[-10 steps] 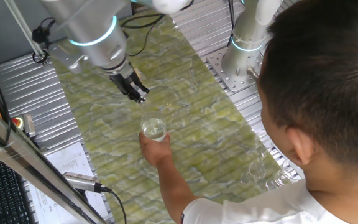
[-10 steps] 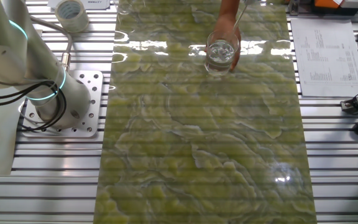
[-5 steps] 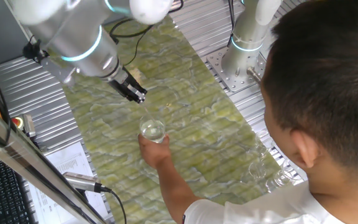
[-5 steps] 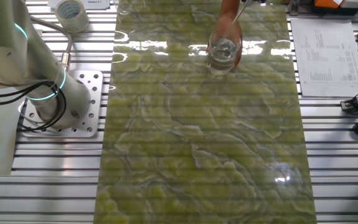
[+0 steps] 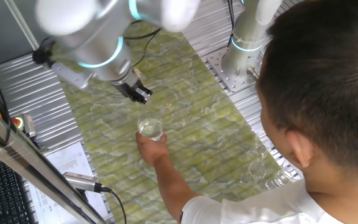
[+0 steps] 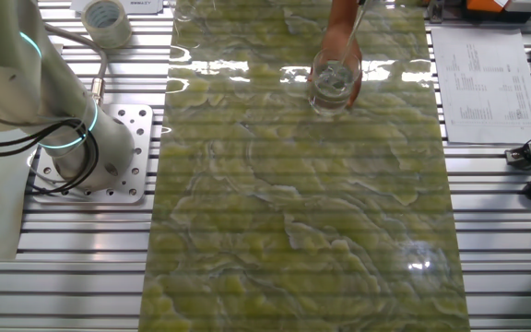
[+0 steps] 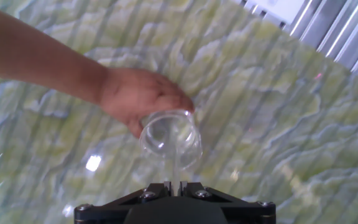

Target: Stir the beaker with a glass rod

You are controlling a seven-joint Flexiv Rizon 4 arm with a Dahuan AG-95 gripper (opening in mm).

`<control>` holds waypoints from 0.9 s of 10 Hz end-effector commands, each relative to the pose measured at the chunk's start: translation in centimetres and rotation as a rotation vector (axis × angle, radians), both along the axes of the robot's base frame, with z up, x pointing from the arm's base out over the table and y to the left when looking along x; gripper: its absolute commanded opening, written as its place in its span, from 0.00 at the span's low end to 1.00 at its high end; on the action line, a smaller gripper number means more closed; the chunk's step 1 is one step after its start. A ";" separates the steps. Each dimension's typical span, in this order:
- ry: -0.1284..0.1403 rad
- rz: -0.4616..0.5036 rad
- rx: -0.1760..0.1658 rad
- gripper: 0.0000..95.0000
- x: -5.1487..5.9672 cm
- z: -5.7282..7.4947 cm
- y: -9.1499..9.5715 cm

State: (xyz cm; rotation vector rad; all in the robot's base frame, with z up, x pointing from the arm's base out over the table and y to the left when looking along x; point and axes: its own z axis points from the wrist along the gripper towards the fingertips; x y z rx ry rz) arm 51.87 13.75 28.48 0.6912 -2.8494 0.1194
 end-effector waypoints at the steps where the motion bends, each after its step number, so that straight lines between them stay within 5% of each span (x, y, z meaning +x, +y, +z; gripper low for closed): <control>1: -0.042 -0.020 0.046 0.00 0.1 -0.1 0.0; 9: -0.014 0.004 0.031 0.00 -0.2 -0.4 -0.4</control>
